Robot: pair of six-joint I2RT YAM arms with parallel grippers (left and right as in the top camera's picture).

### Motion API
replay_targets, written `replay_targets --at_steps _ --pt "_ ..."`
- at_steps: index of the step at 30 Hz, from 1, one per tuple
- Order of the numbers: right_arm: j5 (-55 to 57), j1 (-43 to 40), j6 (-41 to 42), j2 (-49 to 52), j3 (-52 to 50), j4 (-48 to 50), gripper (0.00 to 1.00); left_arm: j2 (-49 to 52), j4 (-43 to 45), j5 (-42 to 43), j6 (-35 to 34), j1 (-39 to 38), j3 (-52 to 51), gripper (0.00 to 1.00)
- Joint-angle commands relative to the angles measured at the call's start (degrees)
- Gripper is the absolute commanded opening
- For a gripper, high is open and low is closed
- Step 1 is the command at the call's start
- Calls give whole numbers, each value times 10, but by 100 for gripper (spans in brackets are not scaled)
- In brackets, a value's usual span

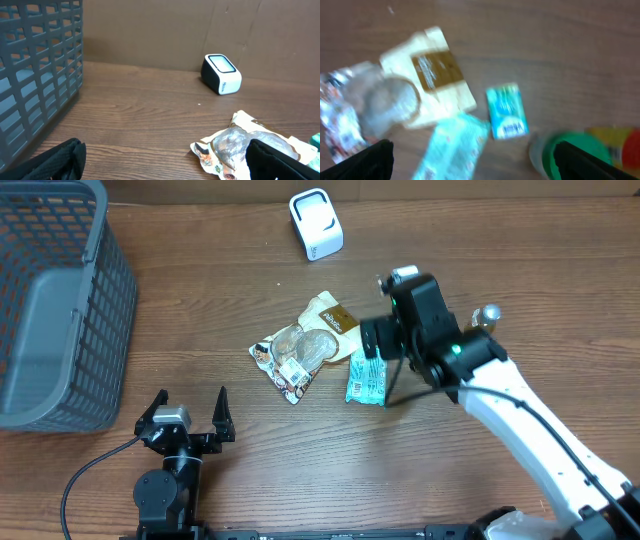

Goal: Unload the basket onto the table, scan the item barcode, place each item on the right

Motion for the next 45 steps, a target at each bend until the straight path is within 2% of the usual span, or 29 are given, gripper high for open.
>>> replay_targets --at_steps 1,11,23,29,34,40,45 --pt "29 -4 -3 -41 -41 6 100 -7 -1 -4 9 3 -2 100" --pt "34 -14 -2 -108 -86 7 100 -7 -1 -3 9 3 -2 99" --pt "26 -43 -3 -250 -247 78 100 -7 -1 -3 9 3 -2 100" --pt "-37 -105 -7 -332 -325 116 100 -7 -1 -4 9 3 -2 100" --pt "-115 -130 -80 -389 -385 184 100 -7 -1 -4 9 3 -2 100" --pt "-124 -136 -85 -458 -449 249 100 -7 -1 -4 9 3 -2 100" --pt "-128 -151 -85 -514 -477 255 100 -7 -1 -3 9 3 -2 100"
